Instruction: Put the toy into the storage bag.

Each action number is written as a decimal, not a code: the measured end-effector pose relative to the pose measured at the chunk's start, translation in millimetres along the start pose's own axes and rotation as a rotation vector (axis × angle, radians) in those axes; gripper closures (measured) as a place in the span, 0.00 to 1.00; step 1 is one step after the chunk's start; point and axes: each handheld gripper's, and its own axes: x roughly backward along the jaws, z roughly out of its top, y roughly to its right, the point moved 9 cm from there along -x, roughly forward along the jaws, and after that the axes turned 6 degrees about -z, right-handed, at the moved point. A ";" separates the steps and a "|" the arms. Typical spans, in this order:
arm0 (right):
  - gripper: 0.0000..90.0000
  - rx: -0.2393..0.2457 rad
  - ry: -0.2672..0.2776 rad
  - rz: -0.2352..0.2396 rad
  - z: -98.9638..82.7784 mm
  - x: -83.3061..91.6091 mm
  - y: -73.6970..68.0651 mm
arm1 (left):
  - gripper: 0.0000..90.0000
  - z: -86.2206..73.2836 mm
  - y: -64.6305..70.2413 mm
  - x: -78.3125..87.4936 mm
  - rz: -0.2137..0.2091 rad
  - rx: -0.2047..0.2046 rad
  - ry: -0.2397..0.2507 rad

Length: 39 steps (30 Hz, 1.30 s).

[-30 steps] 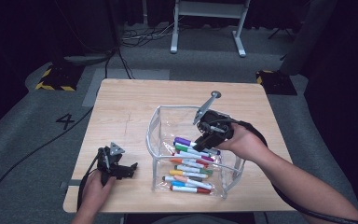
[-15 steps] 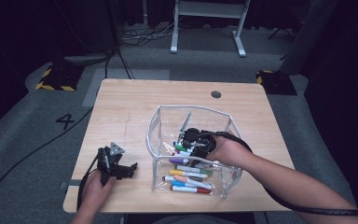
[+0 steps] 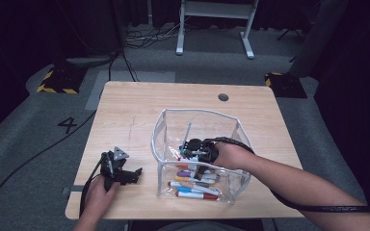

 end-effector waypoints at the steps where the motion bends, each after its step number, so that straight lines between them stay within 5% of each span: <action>1: 0.85 0.003 -0.009 -0.007 -0.6 -2.0 2.0 | 0.00 0.1 0.1 -0.1 0.001 0.002 0.001; 6: 0.84 0.018 -0.038 -0.001 -1.7 -8.7 -0.2 | 0.00 0.0 0.0 0.0 0.000 0.000 0.000; 7: 0.75 0.027 -0.037 0.015 -1.9 -9.9 -2.6 | 0.00 0.2 0.2 -0.2 0.000 0.003 0.003; 8: 0.57 0.038 -0.025 0.024 -1.5 -11.6 -3.5 | 0.00 0.1 0.2 -0.2 0.000 0.002 0.002; 9: 0.50 0.037 -0.003 -0.002 0.0 -11.9 -0.3 | 0.00 0.1 0.1 -0.2 0.000 0.002 0.002; 12: 0.43 -0.001 0.039 -0.050 1.3 -2.8 9.1 | 0.00 0.0 0.0 0.0 0.000 -0.001 -0.001; 14: 0.41 -0.027 0.119 -0.067 3.9 14.2 11.9 | 0.00 0.0 0.0 0.1 0.001 0.000 -0.001; 19: 0.40 -0.068 0.415 -0.179 -3.2 79.4 14.4 | 0.00 0.2 0.2 -0.2 0.000 0.003 0.002; 23: 0.37 -0.109 0.599 -0.304 -43.7 125.6 17.5 | 0.00 0.1 0.2 -0.1 0.000 0.002 0.002; 30: 0.30 -0.290 0.767 -0.405 -129.8 149.4 33.3 | 0.00 0.0 0.0 0.0 0.000 0.000 0.000; 34: 0.27 -0.398 0.873 -0.441 -175.0 141.0 37.4 | 0.00 0.2 0.2 -0.2 0.000 0.003 0.003; 39: 0.22 -0.535 0.954 -0.482 -223.0 110.8 51.9 | 0.00 0.2 0.2 -0.2 0.000 0.003 0.002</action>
